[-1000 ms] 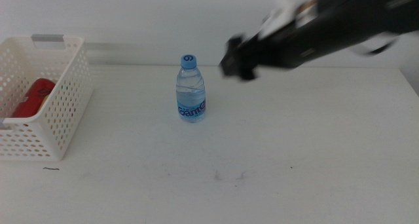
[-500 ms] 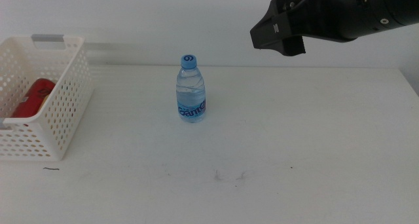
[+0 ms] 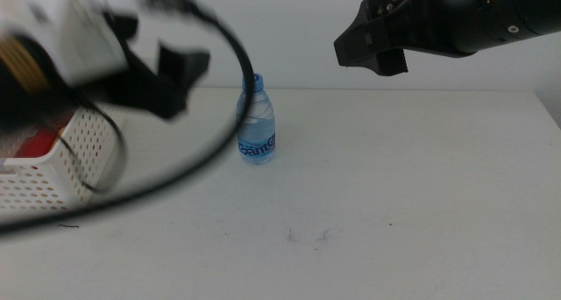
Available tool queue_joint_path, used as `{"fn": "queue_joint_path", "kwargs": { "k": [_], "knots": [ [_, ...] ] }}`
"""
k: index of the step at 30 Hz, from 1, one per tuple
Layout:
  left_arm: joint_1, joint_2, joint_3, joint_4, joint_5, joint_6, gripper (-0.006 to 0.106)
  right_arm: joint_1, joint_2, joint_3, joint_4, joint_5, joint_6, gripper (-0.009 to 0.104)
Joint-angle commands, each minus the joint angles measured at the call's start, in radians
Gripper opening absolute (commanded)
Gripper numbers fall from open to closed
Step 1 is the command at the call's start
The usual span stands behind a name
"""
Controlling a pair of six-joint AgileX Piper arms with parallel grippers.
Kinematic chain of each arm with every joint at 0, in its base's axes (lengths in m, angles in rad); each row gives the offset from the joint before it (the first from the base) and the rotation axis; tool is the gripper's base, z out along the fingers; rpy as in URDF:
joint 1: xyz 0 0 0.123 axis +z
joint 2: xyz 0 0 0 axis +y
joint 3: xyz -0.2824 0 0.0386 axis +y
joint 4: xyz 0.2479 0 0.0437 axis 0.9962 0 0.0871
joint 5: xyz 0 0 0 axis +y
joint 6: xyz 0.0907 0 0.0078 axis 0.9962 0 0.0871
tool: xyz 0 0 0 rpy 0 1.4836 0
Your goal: Use arms to grab the bottles and put them into the dustbin to the left of the table.
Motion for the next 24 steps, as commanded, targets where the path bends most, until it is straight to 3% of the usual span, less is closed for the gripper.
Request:
{"fn": "queue_joint_path", "kwargs": {
  "k": [1, 3, 10, 13, 24],
  "knots": [
    [-0.018, 0.027, 0.112, 0.265, -0.204, -0.319, 0.094, 0.002, -0.004, 0.001, 0.003, -0.003, -0.002, 0.090],
    [0.007, 0.080, 0.171, 0.358, -0.348, -0.422, 0.094, 0.002, -0.004, 0.001, 0.003, -0.003, -0.002, 0.089],
    [0.120, 0.295, 0.334, 0.383, -0.808, -0.453, 0.094, 0.002, -0.004, 0.001, -0.010, -0.003, -0.002, 0.089],
    [0.149, 0.385, 0.332, 0.446, -0.883, -0.453, 0.094, 0.002, -0.004, 0.001, -0.010, -0.003, -0.002, 0.089],
    [0.217, 0.660, 0.310, 0.455, -1.146, -0.465, 0.094, 0.002, -0.004, 0.001, -0.010, -0.003, -0.002, 0.089]
  ]
}}
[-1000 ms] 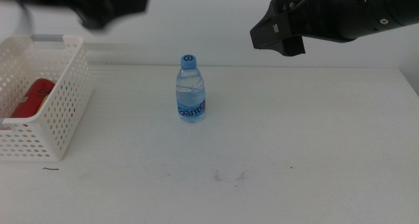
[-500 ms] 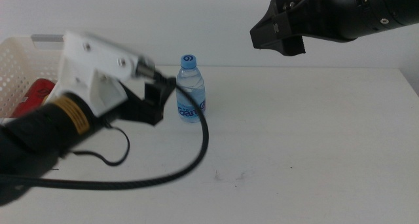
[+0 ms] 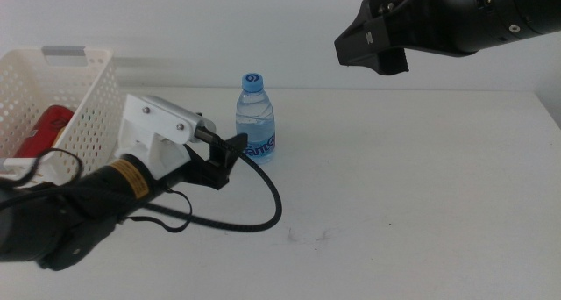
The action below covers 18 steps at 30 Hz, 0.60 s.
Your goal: Use arms to grab the bottles and put them into the dustbin to the left of the table.
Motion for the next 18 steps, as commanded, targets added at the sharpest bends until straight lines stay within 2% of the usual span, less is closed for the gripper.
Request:
{"fn": "queue_joint_path", "kwargs": {
  "k": [1, 18],
  "knots": [
    [0.005, 0.059, -0.020, 0.007, -0.046, -0.032, 0.094, 0.001, -0.004, 0.001, -0.010, -0.003, -0.002, 0.089],
    [0.003, 0.369, -0.278, 0.030, -0.061, -0.110, 0.094, 0.001, -0.004, 0.001, -0.005, -0.005, -0.002, 0.089]
  ]
}}
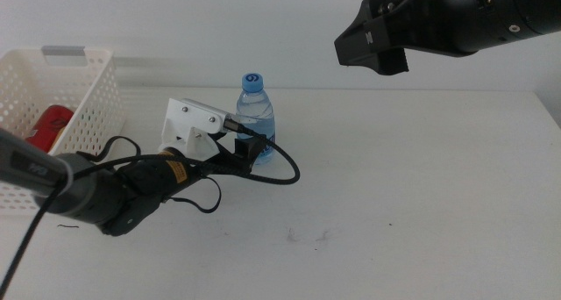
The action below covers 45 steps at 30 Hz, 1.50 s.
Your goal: Use arms to grab the bottles and put them into the dustbin to the left of the table.
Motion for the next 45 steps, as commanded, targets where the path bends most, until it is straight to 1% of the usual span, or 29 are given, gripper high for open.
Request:
{"fn": "queue_joint_path", "kwargs": {
  "k": [1, 5, 11, 18, 20, 22, 23, 24, 26, 27, 28, 29, 30, 31, 34, 36, 37, 39, 42, 45],
  "knots": [
    [-0.001, 0.034, -0.036, 0.002, -0.016, -0.031, 0.094, 0.001, -0.004, 0.001, -0.005, -0.005, -0.002, 0.089],
    [-0.010, 0.095, -0.104, 0.004, -0.016, -0.053, 0.094, 0.001, -0.004, 0.001, -0.005, -0.005, -0.002, 0.089],
    [-0.051, 0.176, -0.209, -0.018, 0.007, -0.053, 0.094, 0.001, -0.004, 0.001, -0.005, -0.005, -0.002, 0.089],
    [-0.074, 0.229, -0.314, -0.021, 0.051, -0.053, 0.094, 0.001, -0.004, 0.001, -0.005, -0.005, -0.002, 0.089],
    [-0.080, 0.240, -0.333, -0.073, 0.090, -0.047, 0.092, 0.001, -0.004, 0.001, -0.005, -0.005, -0.002, 0.089],
    [-0.082, 0.250, -0.345, -0.101, 0.117, -0.045, 0.084, 0.001, -0.004, 0.001, -0.005, -0.005, -0.002, 0.089],
    [-0.082, 0.252, -0.347, -0.103, 0.138, -0.045, 0.077, 0.001, -0.004, 0.001, -0.005, -0.005, -0.002, 0.089],
    [-0.082, 0.247, -0.347, -0.095, 0.166, -0.045, 0.066, 0.001, -0.004, 0.001, -0.005, -0.005, -0.002, 0.089],
    [-0.082, 0.213, -0.342, -0.059, 0.236, -0.051, 0.041, 0.001, -0.004, 0.001, -0.005, -0.005, -0.002, 0.089],
    [-0.082, 0.184, -0.336, -0.018, 0.280, -0.054, 0.029, 0.001, -0.004, 0.001, -0.005, -0.005, -0.002, 0.089],
    [-0.082, 0.156, -0.329, 0.026, 0.316, -0.069, 0.019, 0.001, -0.004, 0.001, -0.005, -0.005, -0.002, 0.089],
    [-0.082, 0.115, -0.320, 0.064, 0.359, -0.109, 0.007, 0.001, -0.004, 0.001, -0.005, -0.005, -0.002, 0.089],
    [-0.085, 0.069, -0.313, 0.098, 0.408, -0.159, -0.002, 0.001, -0.004, 0.001, -0.005, -0.005, -0.002, 0.089],
    [-0.088, 0.028, -0.308, 0.115, 0.450, -0.192, -0.002, 0.001, -0.004, 0.001, -0.005, -0.005, -0.002, 0.089],
    [-0.115, -0.128, -0.293, 0.162, 0.641, -0.401, -0.002, 0.001, -0.004, 0.001, -0.005, -0.005, -0.002, 0.089],
    [-0.144, -0.229, -0.289, 0.162, 0.779, -0.525, -0.002, 0.001, -0.004, 0.001, -0.005, -0.005, -0.002, 0.089],
    [-0.155, -0.265, -0.289, 0.160, 0.837, -0.560, -0.002, 0.001, -0.004, 0.001, -0.005, -0.005, -0.002, 0.089],
    [-0.177, -0.344, -0.289, 0.160, 0.978, -0.584, -0.002, 0.001, -0.004, 0.001, -0.005, -0.005, -0.002, 0.089],
    [-0.190, -0.430, -0.289, 0.162, 1.089, -0.547, -0.002, 0.001, -0.004, 0.001, -0.005, -0.005, -0.002, 0.089],
    [-0.190, -0.496, -0.289, 0.106, 1.195, -0.546, -0.002, 0.001, -0.004, 0.001, -0.005, -0.005, -0.002, 0.089]
  ]
}}
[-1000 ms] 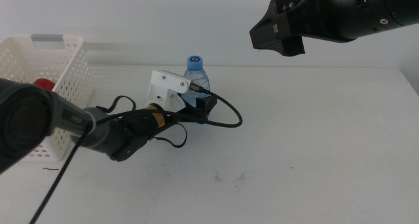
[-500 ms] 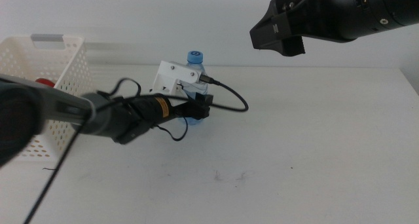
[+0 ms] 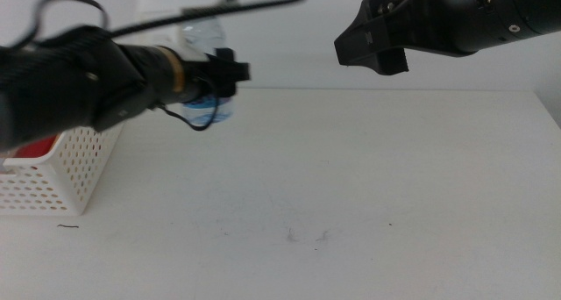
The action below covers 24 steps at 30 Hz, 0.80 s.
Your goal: Use arms to grab the bottles and put them into the dustbin to the left of the table.
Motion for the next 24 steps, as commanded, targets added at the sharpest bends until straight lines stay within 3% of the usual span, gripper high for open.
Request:
{"fn": "queue_joint_path", "kwargs": {
  "k": [1, 4, 5, 9, 11, 16, 18, 24],
  "knots": [
    [-0.003, -0.065, -0.004, -0.034, 0.091, -0.007, -0.002, 0.001, -0.004, 0.001, -0.005, -0.005, -0.002, 0.089],
    [0.008, -0.104, -0.028, -0.097, 0.204, 0.050, -0.002, 0.001, -0.004, 0.001, -0.005, -0.005, -0.002, 0.089],
    [0.027, -0.108, -0.057, -0.184, 0.261, 0.142, -0.002, 0.001, -0.004, 0.001, -0.005, -0.005, -0.002, 0.089],
    [0.249, -0.088, -0.215, -0.725, 0.470, 0.770, -0.002, 0.001, -0.004, 0.001, -0.005, -0.005, -0.002, 0.089],
    [0.357, -0.078, -0.276, -0.846, 0.533, 0.982, -0.002, 0.001, -0.004, 0.001, -0.005, -0.005, -0.002, 0.089],
    [0.576, -0.023, -0.398, -0.805, 0.609, 1.009, -0.002, 0.001, -0.004, 0.001, -0.005, -0.007, -0.002, 0.089],
    [0.643, 0.027, -0.439, -0.828, 0.640, 1.054, -0.002, 0.001, -0.004, 0.001, -0.005, -0.007, -0.002, 0.089],
    [0.738, 0.193, -0.521, -0.860, 0.735, 1.153, -0.002, 0.001, -0.004, 0.001, -0.005, -0.007, -0.002, 0.089]
  ]
}}
